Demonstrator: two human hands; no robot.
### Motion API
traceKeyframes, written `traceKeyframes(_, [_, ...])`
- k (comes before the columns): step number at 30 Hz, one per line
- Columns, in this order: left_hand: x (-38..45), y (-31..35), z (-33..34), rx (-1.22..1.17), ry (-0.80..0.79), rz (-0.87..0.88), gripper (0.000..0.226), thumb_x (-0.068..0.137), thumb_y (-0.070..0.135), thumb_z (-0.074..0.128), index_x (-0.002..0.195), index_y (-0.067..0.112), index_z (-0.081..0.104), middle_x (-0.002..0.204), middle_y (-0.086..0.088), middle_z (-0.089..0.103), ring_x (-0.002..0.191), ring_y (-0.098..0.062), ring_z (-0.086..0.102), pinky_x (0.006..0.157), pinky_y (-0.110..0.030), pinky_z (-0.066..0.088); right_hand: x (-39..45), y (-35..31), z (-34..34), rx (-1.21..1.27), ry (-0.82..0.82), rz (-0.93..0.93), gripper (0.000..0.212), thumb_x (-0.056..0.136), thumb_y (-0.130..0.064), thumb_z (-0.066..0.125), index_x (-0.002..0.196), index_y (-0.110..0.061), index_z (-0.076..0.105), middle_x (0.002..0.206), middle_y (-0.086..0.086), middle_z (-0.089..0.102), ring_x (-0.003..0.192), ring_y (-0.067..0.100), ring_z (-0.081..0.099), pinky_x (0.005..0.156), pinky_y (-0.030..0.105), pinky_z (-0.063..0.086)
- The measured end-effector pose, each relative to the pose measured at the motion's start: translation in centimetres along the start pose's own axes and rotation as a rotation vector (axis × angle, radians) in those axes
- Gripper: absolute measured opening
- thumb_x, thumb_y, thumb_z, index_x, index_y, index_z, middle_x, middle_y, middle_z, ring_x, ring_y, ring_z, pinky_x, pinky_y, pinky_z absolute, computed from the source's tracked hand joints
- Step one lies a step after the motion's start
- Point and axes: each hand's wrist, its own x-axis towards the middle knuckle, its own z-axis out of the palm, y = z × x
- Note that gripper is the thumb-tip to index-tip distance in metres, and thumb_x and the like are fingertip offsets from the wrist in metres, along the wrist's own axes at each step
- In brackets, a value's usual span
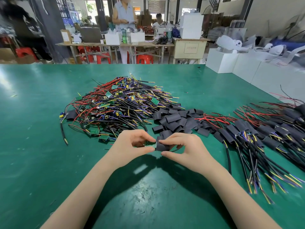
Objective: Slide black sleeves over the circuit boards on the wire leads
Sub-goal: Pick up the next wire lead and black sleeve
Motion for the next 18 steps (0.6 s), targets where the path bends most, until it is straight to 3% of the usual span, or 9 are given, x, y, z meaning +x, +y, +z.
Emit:
traceKeyframes(6, [-0.03,0.08,0.01,0.021,-0.004,-0.006,0.017,0.074,0.015,0.083,0.086,0.025,0.076,0.087,0.002,0.075,0.080,-0.014,0.070,0.073,-0.016,0.051,0.10,-0.04,0.36,0.056,0.036,0.017,0.034,0.069,-0.020,0.084,0.102,-0.022,0.076,0.090,-0.015,0.067,0.083,-0.007,0.058,0.070,0.004,0.037])
traceKeyframes(11, [0.02,0.20,0.05,0.010,0.004,-0.049,0.014,0.075,0.014,0.082,0.086,0.019,0.077,0.082,0.002,0.076,0.075,-0.012,0.072,0.072,-0.016,0.052,0.04,-0.16,0.62,0.057,0.032,0.011,0.034,0.071,-0.020,0.083,0.104,-0.024,0.075,0.092,-0.015,0.066,0.085,-0.004,0.058,0.067,0.008,0.041])
traceKeyframes(18, [-0.11,0.44,-0.43,-0.064,-0.093,-0.078,0.029,0.084,0.001,0.072,0.103,0.023,0.074,0.106,0.002,0.071,0.093,-0.012,0.070,0.082,-0.016,0.050,0.00,-0.31,0.22,-0.007,0.059,0.008,0.028,0.078,-0.026,0.078,0.106,-0.025,0.074,0.093,-0.015,0.066,0.083,0.000,0.060,0.071,0.016,0.045])
